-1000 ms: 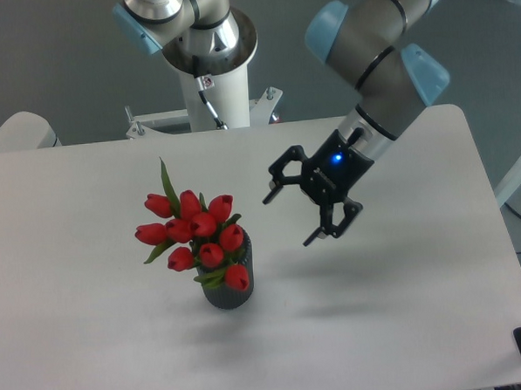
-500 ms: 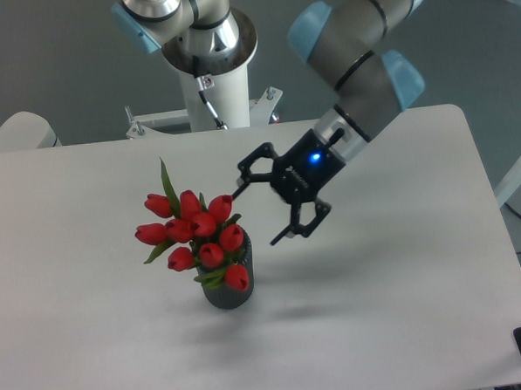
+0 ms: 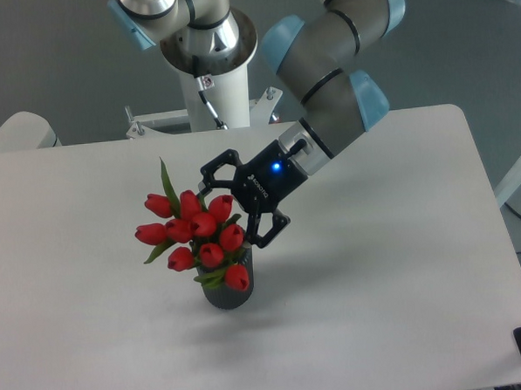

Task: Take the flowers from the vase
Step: 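Position the gripper around the tulip stems and close on them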

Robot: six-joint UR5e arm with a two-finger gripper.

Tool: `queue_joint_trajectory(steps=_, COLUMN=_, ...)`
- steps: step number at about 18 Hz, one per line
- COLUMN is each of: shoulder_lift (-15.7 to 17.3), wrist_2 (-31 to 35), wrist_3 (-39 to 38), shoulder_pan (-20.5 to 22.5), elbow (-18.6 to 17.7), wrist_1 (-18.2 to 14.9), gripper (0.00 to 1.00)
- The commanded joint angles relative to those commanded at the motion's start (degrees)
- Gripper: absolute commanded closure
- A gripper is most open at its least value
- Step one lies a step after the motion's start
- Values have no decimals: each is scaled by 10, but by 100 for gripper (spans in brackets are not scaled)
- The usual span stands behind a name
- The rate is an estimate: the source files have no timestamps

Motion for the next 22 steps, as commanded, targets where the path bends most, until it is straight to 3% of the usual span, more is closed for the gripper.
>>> queue_joint_trajectory(steps=4, shoulder_lift=0, wrist_2=-27, wrist_3=-1, shoulder_pan=1, elbow=-1, wrist_1=0, gripper=0)
queue_joint_trajectory(steps=10, shoulder_lift=0, wrist_2=-23, wrist_3=0, shoulder_pan=51, elbow=0, wrist_1=1, gripper=0)
queue_joint_trajectory(steps=14, shoulder_lift=0, wrist_2=-27, wrist_3=-1, shoulder_pan=43, elbow=-5, wrist_1=2, gripper=0)
queue_joint_trajectory(steps=22, shoulder_lift=-4, wrist_2=-30, wrist_3=1, shoulder_pan=17, elbow=-26, wrist_1=41, gripper=0)
